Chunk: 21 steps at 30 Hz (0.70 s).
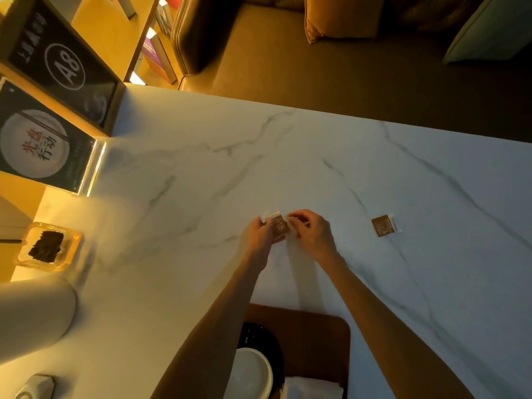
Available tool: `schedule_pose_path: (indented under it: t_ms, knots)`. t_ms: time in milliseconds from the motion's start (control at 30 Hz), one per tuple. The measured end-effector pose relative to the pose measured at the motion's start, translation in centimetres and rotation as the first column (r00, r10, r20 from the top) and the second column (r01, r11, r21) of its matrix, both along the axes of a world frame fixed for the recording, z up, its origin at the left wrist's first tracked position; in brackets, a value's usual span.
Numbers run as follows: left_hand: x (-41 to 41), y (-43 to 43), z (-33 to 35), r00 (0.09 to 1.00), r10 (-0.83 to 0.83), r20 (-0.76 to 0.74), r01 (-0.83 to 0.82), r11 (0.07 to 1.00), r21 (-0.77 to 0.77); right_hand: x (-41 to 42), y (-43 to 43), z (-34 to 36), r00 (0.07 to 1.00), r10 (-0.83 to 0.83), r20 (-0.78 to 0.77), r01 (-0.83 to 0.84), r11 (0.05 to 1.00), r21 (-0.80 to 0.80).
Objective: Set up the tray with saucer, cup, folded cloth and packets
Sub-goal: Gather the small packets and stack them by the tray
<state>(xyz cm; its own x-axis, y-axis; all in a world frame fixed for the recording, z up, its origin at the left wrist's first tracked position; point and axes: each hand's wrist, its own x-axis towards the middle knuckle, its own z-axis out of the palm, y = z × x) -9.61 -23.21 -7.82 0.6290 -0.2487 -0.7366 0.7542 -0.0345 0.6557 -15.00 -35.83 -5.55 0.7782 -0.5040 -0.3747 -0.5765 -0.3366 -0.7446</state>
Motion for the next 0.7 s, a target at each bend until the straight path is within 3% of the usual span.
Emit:
schedule_pose_path:
  t_ms: [133, 233, 300, 433, 567, 700]
  knots:
    - [0.2, 0.0, -0.8, 1.0, -0.008, -0.027, 0.009, 0.999, 0.051, -2.9, -6.6, 0.9, 0.996, -0.089, 0.028, 0.094, 0.93, -0.355]
    - [0.2, 0.0, -0.8, 0.999, -0.018, -0.027, 0.019, 0.999, 0.045, -6.1, -12.5, 1.2, 0.988, -0.036, -0.151, -0.063, 0.796, -0.601]
    - [0.2, -0.1, -0.7, 1.0, -0.006, -0.031, 0.007, 0.999, 0.043, -7.8, -15.1, 1.2, 0.955, 0.022, -0.294, -0.199, 0.783, -0.59]
    - [0.3, -0.1, -0.8, 0.999, -0.014, -0.032, 0.015, 0.999, 0.044, -8.9, -16.5, 1.1, 0.945, 0.015, -0.325, -0.2, 0.814, -0.545]
    - [0.3, -0.2, -0.4, 1.0, -0.011, -0.026, 0.012, 0.999, 0.046, -8.0, -16.3, 1.2, 0.922, -0.095, -0.375, -0.096, 0.884, -0.458]
    - [0.4, -0.1, -0.3, 0.999, -0.015, -0.032, 0.017, 0.999, 0.047, -7.4, -14.7, 1.3, 0.949, -0.192, -0.251, 0.116, 0.95, -0.29]
